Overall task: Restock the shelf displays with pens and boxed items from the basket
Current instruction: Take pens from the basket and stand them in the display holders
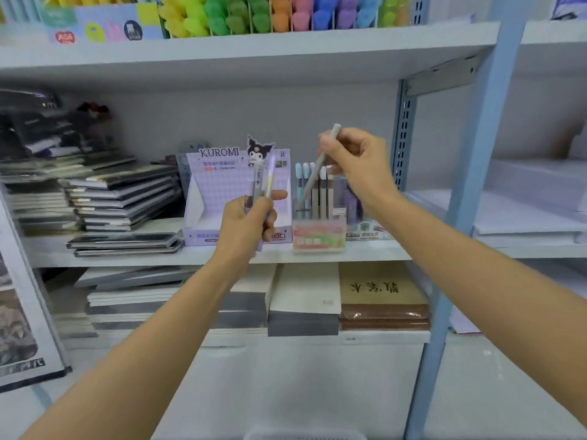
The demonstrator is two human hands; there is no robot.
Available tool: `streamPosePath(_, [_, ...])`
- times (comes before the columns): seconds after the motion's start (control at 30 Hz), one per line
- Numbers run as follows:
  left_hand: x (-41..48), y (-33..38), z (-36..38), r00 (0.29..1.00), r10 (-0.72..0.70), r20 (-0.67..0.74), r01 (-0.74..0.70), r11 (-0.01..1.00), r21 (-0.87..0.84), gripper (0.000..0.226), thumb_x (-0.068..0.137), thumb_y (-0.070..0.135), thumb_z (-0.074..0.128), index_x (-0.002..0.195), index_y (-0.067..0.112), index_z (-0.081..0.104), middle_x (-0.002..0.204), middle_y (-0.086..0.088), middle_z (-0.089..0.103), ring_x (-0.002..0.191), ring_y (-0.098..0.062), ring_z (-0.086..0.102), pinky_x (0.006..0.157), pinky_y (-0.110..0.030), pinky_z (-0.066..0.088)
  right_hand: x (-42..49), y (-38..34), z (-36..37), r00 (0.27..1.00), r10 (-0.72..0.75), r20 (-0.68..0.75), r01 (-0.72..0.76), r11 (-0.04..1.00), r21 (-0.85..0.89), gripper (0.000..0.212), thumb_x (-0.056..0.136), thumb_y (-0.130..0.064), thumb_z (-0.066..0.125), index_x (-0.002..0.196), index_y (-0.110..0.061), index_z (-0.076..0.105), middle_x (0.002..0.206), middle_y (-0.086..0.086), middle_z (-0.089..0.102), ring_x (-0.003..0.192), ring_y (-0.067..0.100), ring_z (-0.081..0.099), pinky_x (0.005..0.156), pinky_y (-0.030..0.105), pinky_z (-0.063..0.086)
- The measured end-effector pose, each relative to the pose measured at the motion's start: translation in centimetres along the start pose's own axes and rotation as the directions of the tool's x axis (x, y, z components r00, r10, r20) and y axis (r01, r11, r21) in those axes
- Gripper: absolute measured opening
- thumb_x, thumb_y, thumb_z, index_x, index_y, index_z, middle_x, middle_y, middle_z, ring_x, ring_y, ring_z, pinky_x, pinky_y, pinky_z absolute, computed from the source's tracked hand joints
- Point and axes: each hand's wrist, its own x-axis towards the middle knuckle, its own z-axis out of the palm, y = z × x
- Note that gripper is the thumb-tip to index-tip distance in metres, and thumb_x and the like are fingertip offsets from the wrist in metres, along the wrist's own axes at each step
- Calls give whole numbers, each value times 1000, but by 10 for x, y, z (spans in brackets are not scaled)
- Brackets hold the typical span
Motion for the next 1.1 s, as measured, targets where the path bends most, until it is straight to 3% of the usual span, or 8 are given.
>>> streamPosePath(0.07, [10, -2, -4, 1000, 12, -4, -12, 1000, 22, 24, 98, 12, 49, 101, 18, 71, 57, 5, 49, 44, -9, 42, 38, -15, 34, 17, 2, -2, 1000, 6, -29, -5, 1000, 15, 11, 92, -13, 65, 93, -3, 70, 86, 18, 70, 75, 21, 72, 64, 25, 58])
streamPosePath(0.27, [31, -16, -10, 998, 58, 36, -58, 998, -15, 17, 96, 18, 59, 110, 14, 68, 62, 1, 58, 47, -10, 47, 49, -18, 45, 27, 35, 11, 992, 103, 73, -87, 976, -200, 10, 88, -7, 68, 94, 1, 71, 86, 15, 69, 81, 28, 72, 69, 35, 61])
streamPosePath(0.5, [42, -30, -9, 996, 72, 45, -70, 997, -31, 24, 88, 27, 69, 106, 14, 59, 70, -4, 69, 44, -12, 49, 50, -22, 47, 29, 49, 15, 983, 101, 156, -45, 944, -328, 14, 87, -9, 71, 93, 3, 71, 84, 20, 71, 75, 23, 72, 63, 29, 61])
streamPosePath(0.67, [43, -32, -11, 998, 43, 41, -42, 999, -27, 44, 77, 40, 72, 104, 8, 59, 78, -10, 73, 44, -13, 50, 52, -29, 48, 30, 47, 20, 986, 47, 160, 14, 933, -358, 25, 86, -10, 72, 101, -13, 53, 80, 16, 68, 69, 26, 68, 56, 33, 60])
streamPosePath(0.83, [39, -28, -13, 999, 21, 41, -19, 998, -54, 46, 73, 41, 73, 103, 9, 60, 75, -9, 72, 42, -13, 48, 48, -28, 46, 32, 49, 26, 963, -240, 122, 259, 703, -662, 17, 86, -33, 71, 87, -18, 63, 90, -2, 59, 72, 16, 60, 65, 36, 53])
streamPosePath(0.93, [36, -25, -13, 999, 10, 53, -7, 999, -48, 39, 80, 33, 74, 105, 6, 61, 72, -8, 71, 42, -13, 48, 44, -24, 43, 31, 51, 27, 983, -132, 130, 185, 653, -735, 17, 89, -34, 67, 86, -17, 69, 91, 1, 51, 77, 16, 53, 67, 35, 49])
streamPosePath(1.0, [35, -23, -13, 998, 1, 58, 2, 999, -46, 30, 84, 25, 73, 104, 6, 61, 71, -7, 71, 43, -14, 48, 43, -22, 40, 29, 50, 25, 988, -78, 133, 150, 677, -721, 17, 92, -32, 62, 91, -18, 72, 92, 0, 51, 78, 14, 52, 69, 35, 47])
streamPosePath(1.1, [33, -19, -12, 997, 2, 81, 2, 999, -46, 23, 84, 22, 73, 100, 9, 63, 70, -7, 70, 43, -13, 48, 40, -19, 38, 26, 37, 23, 992, -55, 117, 102, 888, -448, 21, 97, -32, 55, 100, -18, 70, 86, -9, 57, 74, 3, 52, 70, 26, 42])
